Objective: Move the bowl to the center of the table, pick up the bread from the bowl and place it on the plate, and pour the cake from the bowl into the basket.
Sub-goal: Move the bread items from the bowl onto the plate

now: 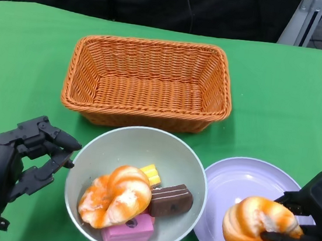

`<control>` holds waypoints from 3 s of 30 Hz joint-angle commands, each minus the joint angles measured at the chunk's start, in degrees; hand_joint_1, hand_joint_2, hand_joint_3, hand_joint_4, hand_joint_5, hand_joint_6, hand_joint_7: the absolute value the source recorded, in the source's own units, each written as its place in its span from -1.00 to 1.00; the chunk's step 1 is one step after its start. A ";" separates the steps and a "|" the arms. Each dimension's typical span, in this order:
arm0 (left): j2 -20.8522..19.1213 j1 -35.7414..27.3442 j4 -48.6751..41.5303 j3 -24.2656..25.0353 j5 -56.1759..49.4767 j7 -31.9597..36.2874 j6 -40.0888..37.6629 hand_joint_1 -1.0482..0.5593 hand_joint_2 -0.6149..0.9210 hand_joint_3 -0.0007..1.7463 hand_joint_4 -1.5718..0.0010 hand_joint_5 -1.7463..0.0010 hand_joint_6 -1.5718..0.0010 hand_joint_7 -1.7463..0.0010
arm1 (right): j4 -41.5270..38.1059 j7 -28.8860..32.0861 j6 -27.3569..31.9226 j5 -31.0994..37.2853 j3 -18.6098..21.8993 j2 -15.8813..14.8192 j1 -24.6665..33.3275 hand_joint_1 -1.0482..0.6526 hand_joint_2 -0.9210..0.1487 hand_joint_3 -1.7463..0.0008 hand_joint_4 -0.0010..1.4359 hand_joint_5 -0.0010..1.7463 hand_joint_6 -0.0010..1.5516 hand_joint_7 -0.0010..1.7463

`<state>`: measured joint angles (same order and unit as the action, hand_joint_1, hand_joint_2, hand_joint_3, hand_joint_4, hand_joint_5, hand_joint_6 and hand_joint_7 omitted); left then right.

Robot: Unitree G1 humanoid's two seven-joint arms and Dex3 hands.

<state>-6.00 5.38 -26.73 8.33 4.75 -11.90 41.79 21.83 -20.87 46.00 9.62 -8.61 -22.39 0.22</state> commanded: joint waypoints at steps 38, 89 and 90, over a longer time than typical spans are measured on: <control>-1.29 0.22 -1.25 -0.20 -0.36 0.30 1.43 0.14 1.00 -0.63 0.06 -0.56 -0.04 -0.14 | 0.91 12.11 -21.18 28.02 -8.94 -2.72 7.04 -0.34 -1.00 0.89 -0.54 -1.00 -0.61 -1.00; -1.60 0.09 -1.12 -1.22 -0.34 0.30 1.05 0.15 1.00 -0.63 0.07 -0.53 -0.04 -0.13 | -5.87 27.21 -61.04 15.02 -2.03 4.81 7.04 -0.56 -1.00 0.86 -0.28 -0.78 -0.43 -0.90; -1.54 0.18 -1.20 -1.24 -0.49 0.44 1.17 0.15 1.00 -0.63 0.07 -0.54 -0.04 -0.13 | -4.21 25.73 -60.77 14.08 -2.32 5.10 7.02 -0.56 -1.00 0.86 -0.20 -0.77 -0.37 -0.90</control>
<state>-6.78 5.36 -27.60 6.83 4.65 -11.95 42.51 15.00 6.23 -14.36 25.24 -10.91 -17.58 7.19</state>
